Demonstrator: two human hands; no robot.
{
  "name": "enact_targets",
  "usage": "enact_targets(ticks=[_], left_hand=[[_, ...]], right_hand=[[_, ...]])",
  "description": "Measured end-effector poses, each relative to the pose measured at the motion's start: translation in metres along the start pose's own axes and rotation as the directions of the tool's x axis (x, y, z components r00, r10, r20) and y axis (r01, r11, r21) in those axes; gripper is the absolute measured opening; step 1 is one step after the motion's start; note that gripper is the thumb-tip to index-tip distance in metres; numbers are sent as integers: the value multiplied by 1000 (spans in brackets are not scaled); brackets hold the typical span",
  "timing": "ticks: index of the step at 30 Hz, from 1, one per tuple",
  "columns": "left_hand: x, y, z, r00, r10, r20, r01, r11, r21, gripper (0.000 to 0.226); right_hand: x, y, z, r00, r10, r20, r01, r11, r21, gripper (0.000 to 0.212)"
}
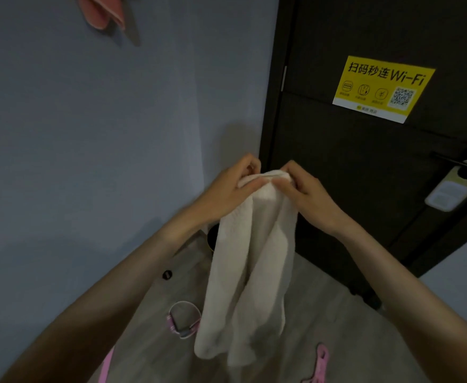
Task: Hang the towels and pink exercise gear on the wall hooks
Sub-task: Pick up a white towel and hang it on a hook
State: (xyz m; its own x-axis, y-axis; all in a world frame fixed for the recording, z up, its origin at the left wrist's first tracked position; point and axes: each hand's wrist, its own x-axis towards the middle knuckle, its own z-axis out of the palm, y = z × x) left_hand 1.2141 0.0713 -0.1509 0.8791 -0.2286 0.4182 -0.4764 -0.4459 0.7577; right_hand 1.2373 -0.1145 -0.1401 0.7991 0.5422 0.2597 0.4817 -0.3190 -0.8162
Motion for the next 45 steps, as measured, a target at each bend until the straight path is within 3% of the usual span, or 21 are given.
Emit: enact_targets(ticks=[3, 6, 10, 19, 22, 24, 25, 27, 30, 33, 40, 45], left_hand=[[-1, -8, -6, 996, -85, 28, 87, 995, -53, 16], [-11, -28, -12, 985, -171, -5, 171, 985, 29, 5], [-28, -67, -31, 967, -235, -101, 246, 962, 120, 11], [-13, -78, -98, 954, -103, -283, 204, 912, 357, 10], [1, -64, -93, 954, -27, -300, 144, 916, 374, 12], [12, -52, -83, 964, 13, -267, 96, 915, 392, 16], [18, -44, -77, 971, 33, -236, 70, 906, 417, 17], [29, -32, -64, 991, 68, -119, -2, 873, 488, 16], [38, -20, -50, 994, 102, 24, -99, 827, 553, 14], [40, -19, -56, 995, 78, -55, -39, 863, 504, 13], [24, -38, -78, 992, -38, -124, 88, 901, 425, 21], [2, -63, -78, 946, -139, -293, 225, 933, 282, 27]], right_hand=[[8, -9, 3, 999, -48, -17, 48, 999, -10, 23], [15, -13, 3, 996, -50, -76, 52, 998, 31, 25], [23, -9, -12, 973, -8, -232, 24, 997, 69, 18], [30, 39, -9, 888, 149, -434, -116, 988, 101, 26], [35, 55, -5, 890, 244, -385, -242, 969, 55, 25], [37, 61, -1, 934, 226, -277, -264, 958, -111, 25], [38, 59, 4, 964, 191, -186, -224, 958, -177, 34], [43, 44, 19, 994, 105, -35, -109, 984, -144, 46], [54, 17, 36, 999, -31, -43, 32, 999, 15, 27], [64, 6, 32, 992, -110, -55, 108, 993, -48, 18], [88, -12, 27, 963, -246, 112, 263, 950, -171, 26], [101, -23, 32, 971, -237, -11, 233, 963, -137, 27]])
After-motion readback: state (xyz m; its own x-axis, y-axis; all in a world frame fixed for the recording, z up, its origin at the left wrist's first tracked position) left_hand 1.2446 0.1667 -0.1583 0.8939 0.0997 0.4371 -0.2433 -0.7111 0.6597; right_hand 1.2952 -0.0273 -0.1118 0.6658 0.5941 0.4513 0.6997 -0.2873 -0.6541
